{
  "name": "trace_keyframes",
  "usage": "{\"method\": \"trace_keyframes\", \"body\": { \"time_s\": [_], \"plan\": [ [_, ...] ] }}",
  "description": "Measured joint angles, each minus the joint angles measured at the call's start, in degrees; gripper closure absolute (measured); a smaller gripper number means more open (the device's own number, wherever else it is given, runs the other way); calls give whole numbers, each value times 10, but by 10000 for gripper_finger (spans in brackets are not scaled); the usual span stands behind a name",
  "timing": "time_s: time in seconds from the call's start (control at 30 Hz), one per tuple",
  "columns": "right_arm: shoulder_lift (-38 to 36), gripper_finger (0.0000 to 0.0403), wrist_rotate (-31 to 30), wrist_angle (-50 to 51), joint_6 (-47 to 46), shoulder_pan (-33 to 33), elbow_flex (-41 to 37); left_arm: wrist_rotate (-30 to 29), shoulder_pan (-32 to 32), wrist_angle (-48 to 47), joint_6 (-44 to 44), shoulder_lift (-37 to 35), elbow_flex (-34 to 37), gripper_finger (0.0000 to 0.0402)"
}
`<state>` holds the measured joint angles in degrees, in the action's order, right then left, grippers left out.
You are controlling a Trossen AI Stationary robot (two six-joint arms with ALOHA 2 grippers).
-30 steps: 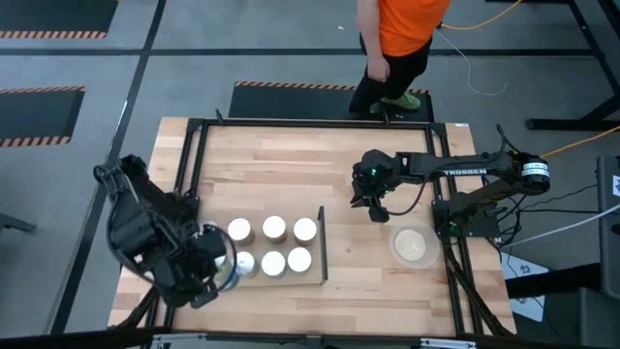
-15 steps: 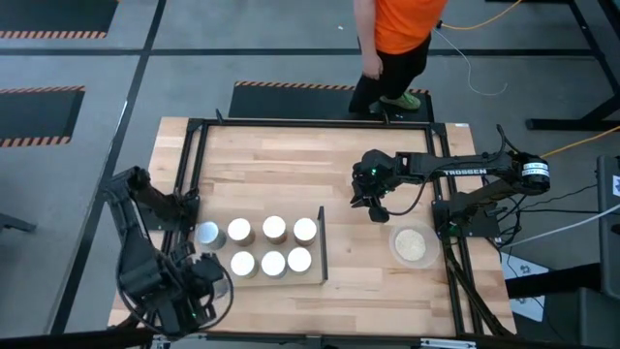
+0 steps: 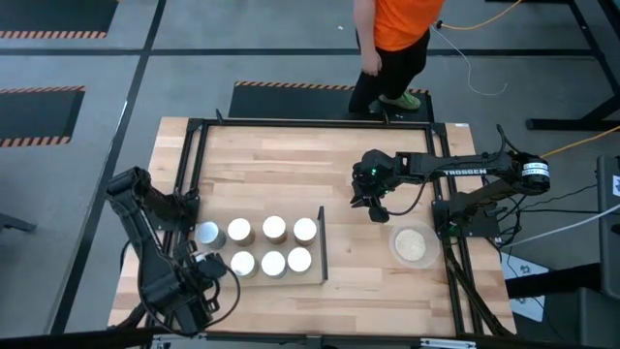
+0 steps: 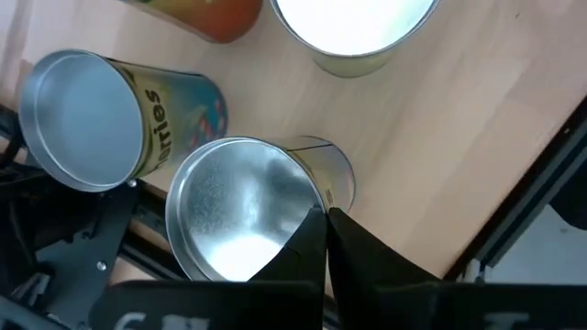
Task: Pick and place cans onto a shelf
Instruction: Put the peach can on the shelf
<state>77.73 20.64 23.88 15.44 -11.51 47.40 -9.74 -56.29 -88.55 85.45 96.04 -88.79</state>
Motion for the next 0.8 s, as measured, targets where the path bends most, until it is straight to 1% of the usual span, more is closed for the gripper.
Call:
{"method": "trace_keyframes", "body": {
  "time_s": [0.27,0.5,0.8],
  "plan": [
    [0,340,0,0,0,0,0,0,0,14,0,0,31,401],
    [0,340,0,0,0,0,0,-22,0,15,0,0,32,401],
    [0,340,0,0,0,0,0,-22,0,18,0,0,32,401]
  ]
}}
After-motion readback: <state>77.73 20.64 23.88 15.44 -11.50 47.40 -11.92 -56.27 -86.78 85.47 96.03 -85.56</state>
